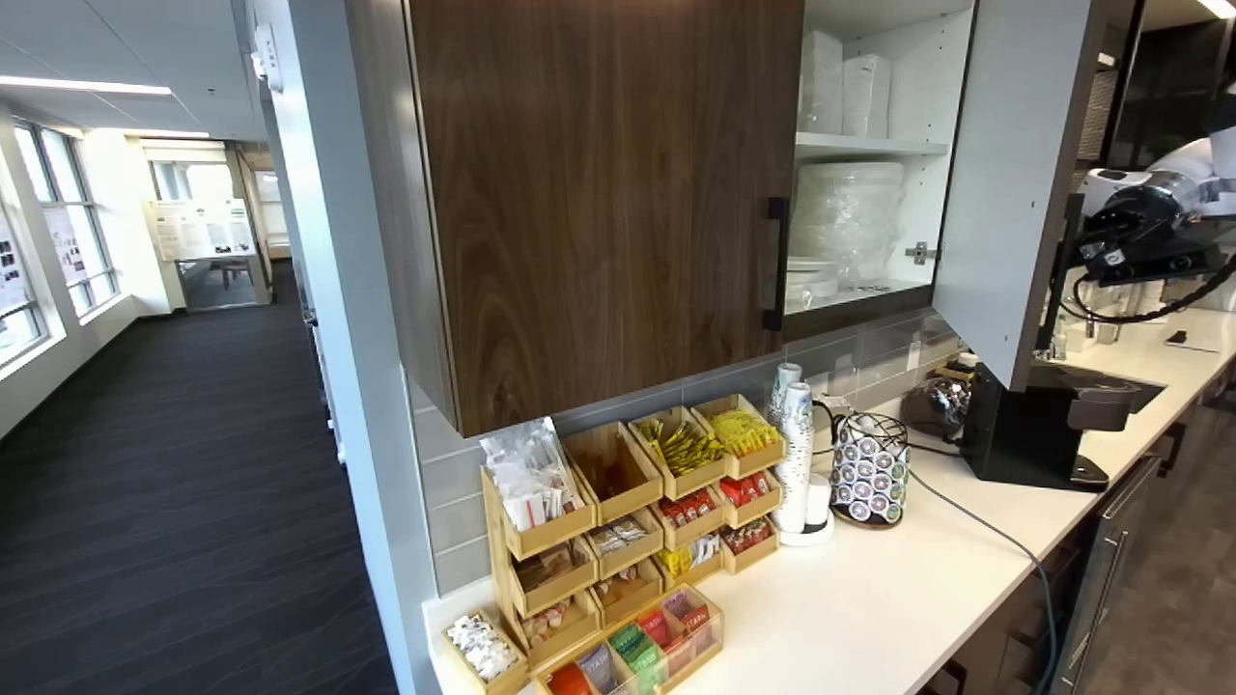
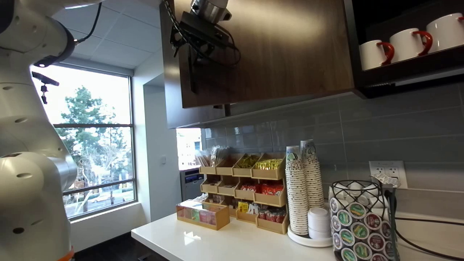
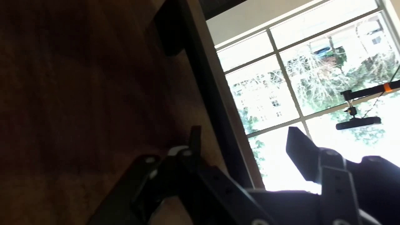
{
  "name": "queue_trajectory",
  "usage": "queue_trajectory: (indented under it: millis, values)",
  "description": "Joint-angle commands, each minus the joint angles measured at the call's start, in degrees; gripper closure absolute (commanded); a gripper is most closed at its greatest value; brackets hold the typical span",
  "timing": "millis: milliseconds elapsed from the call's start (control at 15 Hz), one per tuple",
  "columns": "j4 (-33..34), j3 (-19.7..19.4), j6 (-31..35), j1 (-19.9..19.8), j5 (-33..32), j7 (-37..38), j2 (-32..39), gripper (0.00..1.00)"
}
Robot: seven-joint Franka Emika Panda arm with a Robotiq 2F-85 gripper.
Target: Open the door to the cupboard
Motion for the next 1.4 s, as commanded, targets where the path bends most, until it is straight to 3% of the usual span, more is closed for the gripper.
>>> queue_trajectory:
  millis: [0,533,933,1333]
  values:
    - [0.7,-1.6,5.2,-1.4,0.7,0.0,0.4,0.0]
    - [-0.6,-1.4,13.7,-1.5,-0.7,-0.6,-3.3,0.0]
    - [-4.3,1.3,23.9,-3.1,-4.9,-3.1,-13.6,0.0]
    - [-9.6,4.7,35.9,-2.9,-9.0,1.3,-24.1,0.0]
